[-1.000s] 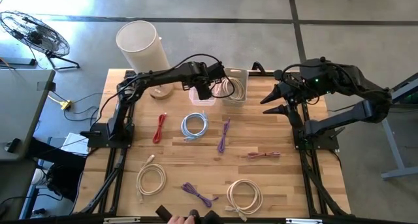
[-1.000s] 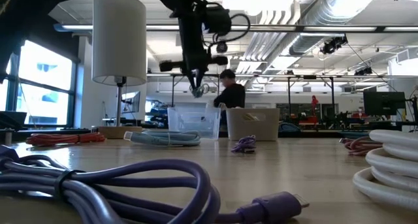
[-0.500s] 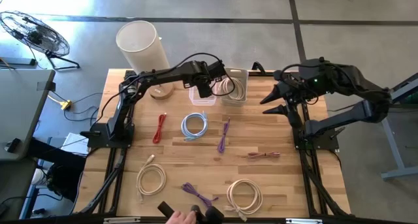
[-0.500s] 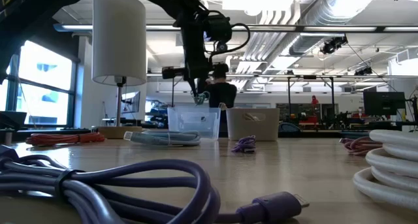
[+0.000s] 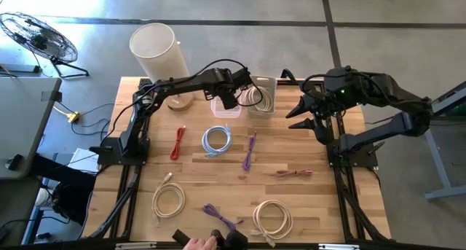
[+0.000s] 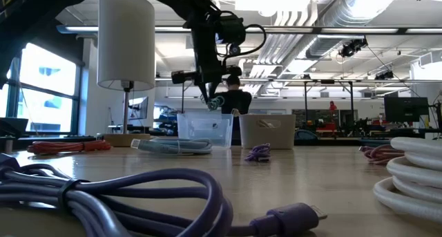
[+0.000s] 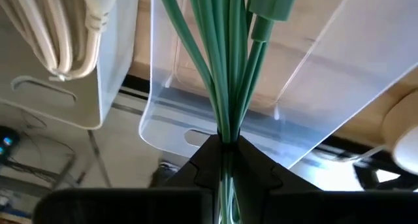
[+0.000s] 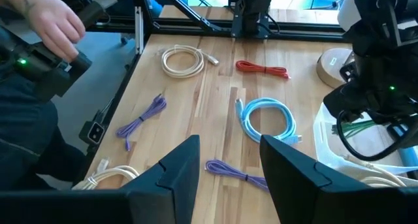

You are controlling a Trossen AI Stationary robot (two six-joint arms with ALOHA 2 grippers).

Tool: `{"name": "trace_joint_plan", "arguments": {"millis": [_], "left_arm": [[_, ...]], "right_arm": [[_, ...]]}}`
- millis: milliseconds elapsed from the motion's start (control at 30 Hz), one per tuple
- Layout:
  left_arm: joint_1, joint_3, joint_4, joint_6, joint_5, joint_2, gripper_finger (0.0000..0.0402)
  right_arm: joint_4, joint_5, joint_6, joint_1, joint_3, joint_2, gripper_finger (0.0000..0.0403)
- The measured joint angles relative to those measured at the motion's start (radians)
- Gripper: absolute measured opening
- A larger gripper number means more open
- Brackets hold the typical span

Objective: Pick & Place USB Port
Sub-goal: Put the green charger cable into the transparent bin, then put the blue usb cable into the white bin

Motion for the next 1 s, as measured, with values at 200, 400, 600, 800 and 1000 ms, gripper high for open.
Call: {"name": "trace_joint_plan", "arguments": {"millis": [200,400,600,800,1000], "left_arm": [[0.0,0.0,-0.033,-0.064,0.023,0.0,0.0029],[0.0,0.0,-0.03,-0.088,0.025,-0.001,0.003],[0.0,0.0,-0.029,-0.12,0.018,-0.001,0.0031],[0.0,0.0,-0.027,-0.178,0.015,-0.001,0.0074],[-0.001,0.0,-0.03,-0.186,-0.057,-0.001,0.0151]], "right_arm": [[0.0,0.0,-0.005,0.022,0.0,0.0,0.0153],[0.003,0.003,-0.004,0.046,0.0,0.0,0.0153],[0.004,0.007,0.008,0.074,0.0,0.0,0.0153],[0.004,0.037,0.035,0.11,0.0,0.0,0.0153],[0.005,0.062,0.059,0.147,0.0,0.0,0.0153]]}}
